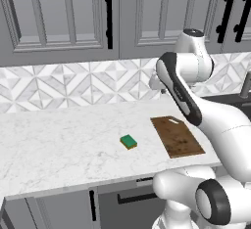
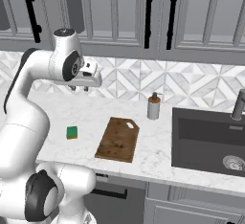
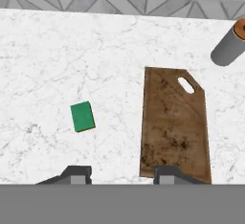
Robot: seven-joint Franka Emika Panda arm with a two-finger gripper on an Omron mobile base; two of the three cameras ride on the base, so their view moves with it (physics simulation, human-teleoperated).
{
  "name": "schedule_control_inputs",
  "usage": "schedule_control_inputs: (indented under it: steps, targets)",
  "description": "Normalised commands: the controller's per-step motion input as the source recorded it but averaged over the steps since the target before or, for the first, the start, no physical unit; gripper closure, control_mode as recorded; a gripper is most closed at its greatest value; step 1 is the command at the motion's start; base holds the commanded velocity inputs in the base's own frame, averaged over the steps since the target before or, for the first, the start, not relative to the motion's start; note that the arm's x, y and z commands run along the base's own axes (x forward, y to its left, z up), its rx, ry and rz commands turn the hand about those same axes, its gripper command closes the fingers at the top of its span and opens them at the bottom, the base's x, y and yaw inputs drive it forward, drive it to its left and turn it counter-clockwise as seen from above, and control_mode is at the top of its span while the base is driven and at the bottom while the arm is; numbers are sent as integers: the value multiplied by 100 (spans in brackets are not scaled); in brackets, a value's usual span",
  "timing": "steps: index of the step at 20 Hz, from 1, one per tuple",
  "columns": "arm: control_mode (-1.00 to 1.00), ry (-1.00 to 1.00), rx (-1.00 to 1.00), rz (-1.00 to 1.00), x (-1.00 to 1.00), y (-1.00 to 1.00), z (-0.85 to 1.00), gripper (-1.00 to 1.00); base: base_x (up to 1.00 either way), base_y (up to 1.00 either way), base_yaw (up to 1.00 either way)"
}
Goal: Pick up the sponge from the counter and clean the cutting board by briefly scrubbing or pressing down on the cutting board. Once finished, release the sponge.
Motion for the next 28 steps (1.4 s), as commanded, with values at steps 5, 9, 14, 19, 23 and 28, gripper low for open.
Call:
schedule_control_inputs:
  steps: [5,9,14,19,23,28]
  targets:
    - [-100,-1,0,0,0,4,-51,-100,0,0,0]
    - [-100,0,0,0,0,21,-91,-100,0,0,0]
    - [-100,0,0,0,21,34,-46,-100,0,0,0]
    - [-100,3,0,0,52,30,-1,-100,0,0,0]
    - [-100,12,0,0,37,48,-15,-100,0,0,0]
    - [-100,24,0,0,0,22,-29,-100,0,0,0]
